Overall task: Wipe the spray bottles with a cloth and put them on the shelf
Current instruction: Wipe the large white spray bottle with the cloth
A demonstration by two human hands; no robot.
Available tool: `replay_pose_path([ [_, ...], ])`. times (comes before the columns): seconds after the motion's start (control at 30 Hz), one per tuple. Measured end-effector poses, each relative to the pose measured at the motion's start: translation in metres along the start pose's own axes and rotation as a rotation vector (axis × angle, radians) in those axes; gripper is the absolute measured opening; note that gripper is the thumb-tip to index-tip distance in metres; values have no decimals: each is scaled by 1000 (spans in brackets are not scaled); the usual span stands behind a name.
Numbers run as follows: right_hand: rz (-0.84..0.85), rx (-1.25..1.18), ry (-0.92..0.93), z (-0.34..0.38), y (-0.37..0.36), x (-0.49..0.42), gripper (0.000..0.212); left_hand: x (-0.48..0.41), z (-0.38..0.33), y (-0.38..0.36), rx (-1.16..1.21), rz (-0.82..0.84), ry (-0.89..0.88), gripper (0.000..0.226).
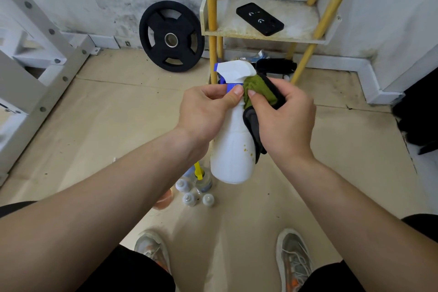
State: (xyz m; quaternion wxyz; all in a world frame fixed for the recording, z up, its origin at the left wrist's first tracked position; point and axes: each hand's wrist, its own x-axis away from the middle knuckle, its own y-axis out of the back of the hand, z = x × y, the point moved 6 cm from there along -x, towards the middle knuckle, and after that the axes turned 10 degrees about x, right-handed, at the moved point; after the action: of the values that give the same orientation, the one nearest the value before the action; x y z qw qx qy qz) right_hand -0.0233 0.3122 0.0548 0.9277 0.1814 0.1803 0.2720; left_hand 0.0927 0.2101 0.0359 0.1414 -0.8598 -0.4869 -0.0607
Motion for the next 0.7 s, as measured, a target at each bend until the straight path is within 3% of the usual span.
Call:
replay_pose_path([
  [0.2,-21,171,157,7,-1,5,9,-2,3,4,-23,-64,18,21],
  [0.4,47,389,399,9,-9,1,29,-2,4,11,-63,-98,32,18],
  [0.5,33,327,390,8,-6,2,31,-3,0,11,-116,-97,-17,13],
  [0.63,10,197,286,8,-1,3,31,-3,-2,11,-192,-105,-51,27],
  [0.7,15,214,317,10,0,2,32,-3,-4,12,-189,-106,-43,20],
])
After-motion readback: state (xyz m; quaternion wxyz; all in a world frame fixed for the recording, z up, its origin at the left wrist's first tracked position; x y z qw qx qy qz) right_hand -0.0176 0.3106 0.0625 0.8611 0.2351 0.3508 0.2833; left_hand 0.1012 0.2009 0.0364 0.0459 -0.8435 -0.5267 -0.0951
